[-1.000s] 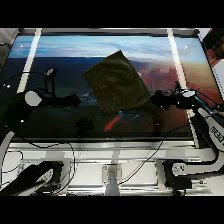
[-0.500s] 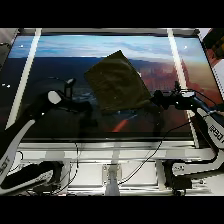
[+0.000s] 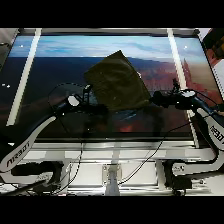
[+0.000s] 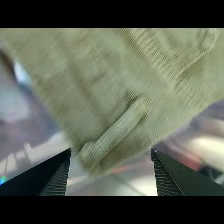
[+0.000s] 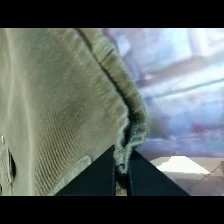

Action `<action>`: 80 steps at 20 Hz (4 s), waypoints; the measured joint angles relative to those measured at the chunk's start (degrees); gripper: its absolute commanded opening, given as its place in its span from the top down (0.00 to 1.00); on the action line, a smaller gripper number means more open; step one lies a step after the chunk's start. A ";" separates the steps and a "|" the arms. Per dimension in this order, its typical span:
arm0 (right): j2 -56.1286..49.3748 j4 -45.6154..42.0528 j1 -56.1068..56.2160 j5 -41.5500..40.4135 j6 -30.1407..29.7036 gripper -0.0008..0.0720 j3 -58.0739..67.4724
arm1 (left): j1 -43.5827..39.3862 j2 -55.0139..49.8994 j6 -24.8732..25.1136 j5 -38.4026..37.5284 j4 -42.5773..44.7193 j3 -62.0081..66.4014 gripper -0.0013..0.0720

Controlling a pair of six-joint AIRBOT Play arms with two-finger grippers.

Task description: Fold the clothes and pants, and hang the long-sleeved shirts on hangers.

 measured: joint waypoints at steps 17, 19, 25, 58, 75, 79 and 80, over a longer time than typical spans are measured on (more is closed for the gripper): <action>32.46 0.42 0.00 7.96 -8.72 0.95 0.17 | 5.81 15.76 3.21 -6.03 -2.34 7.85 0.93; 40.44 2.01 0.00 8.63 -7.58 0.95 1.29 | 8.37 23.08 3.34 -7.19 -4.48 8.94 0.93; 61.59 2.56 0.00 10.47 1.46 0.95 11.21 | 12.17 47.41 3.37 -6.86 -10.86 10.14 0.93; 20.02 -17.44 15.91 23.23 14.08 0.95 9.38 | 21.53 16.61 8.68 -14.27 -3.21 1.73 0.94; 19.93 -24.59 21.94 15.04 15.41 0.46 0.42 | 22.49 14.82 3.91 -28.85 8.66 1.70 0.46; 19.71 -26.64 15.23 13.44 15.56 0.45 2.47 | 22.51 14.82 3.93 -29.00 8.74 1.70 0.46; 19.26 -26.80 12.90 13.40 15.58 0.45 2.73 | 22.51 14.82 3.93 -29.03 8.79 1.70 0.46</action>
